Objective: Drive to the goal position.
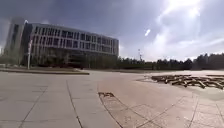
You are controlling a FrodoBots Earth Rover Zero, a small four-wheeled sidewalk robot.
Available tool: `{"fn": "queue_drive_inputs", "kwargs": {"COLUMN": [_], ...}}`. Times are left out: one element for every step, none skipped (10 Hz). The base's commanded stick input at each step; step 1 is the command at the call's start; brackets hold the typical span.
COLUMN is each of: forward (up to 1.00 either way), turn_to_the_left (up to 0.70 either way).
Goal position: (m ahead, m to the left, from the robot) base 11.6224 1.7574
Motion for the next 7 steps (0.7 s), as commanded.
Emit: {"fn": "queue_drive_inputs", "kwargs": {"forward": [0.5,0.5,0.5,0.5,0.5,0.5,0.5], "turn_to_the_left": [0.0,0.0,0.0,0.0,0.0,0.0,0.0]}}
